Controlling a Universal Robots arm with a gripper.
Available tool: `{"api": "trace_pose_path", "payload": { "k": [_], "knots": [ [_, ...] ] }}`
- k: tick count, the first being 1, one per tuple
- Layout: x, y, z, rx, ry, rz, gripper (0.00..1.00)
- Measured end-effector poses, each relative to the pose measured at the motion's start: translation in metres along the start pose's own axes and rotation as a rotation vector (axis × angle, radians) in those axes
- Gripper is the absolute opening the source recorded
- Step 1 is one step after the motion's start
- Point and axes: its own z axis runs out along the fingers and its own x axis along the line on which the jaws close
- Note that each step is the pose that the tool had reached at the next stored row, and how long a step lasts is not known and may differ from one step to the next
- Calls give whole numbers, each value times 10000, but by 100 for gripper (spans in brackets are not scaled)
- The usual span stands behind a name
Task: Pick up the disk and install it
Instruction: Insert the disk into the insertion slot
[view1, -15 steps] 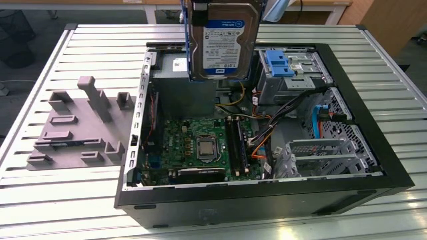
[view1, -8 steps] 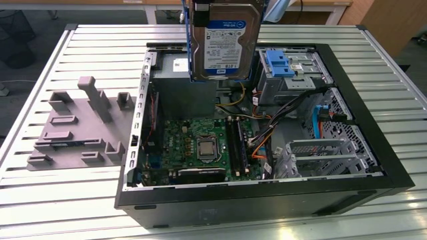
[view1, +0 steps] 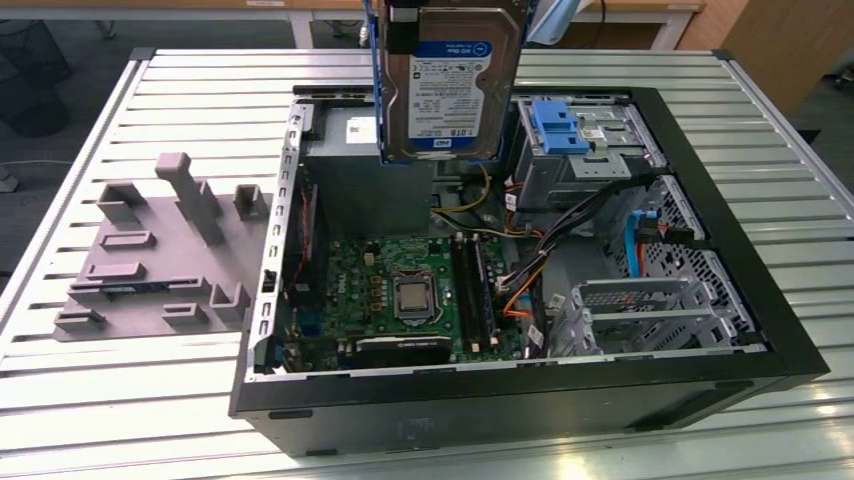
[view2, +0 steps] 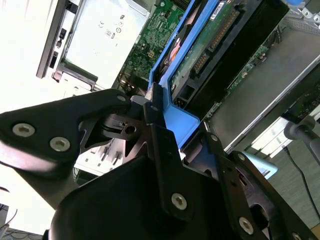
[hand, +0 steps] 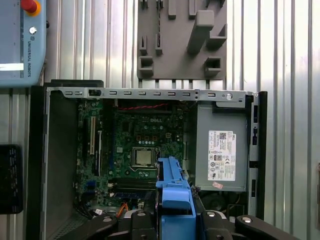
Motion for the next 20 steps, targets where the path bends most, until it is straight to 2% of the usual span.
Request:
{"api": "trace_pose_path", "payload": {
  "k": [3, 17, 20],
  "knots": [
    [60, 0, 2, -1, 2, 0, 36],
    [583, -3, 41, 0, 0, 0, 36],
    [649, -4, 49, 0, 1, 0, 36]
  ]
}}
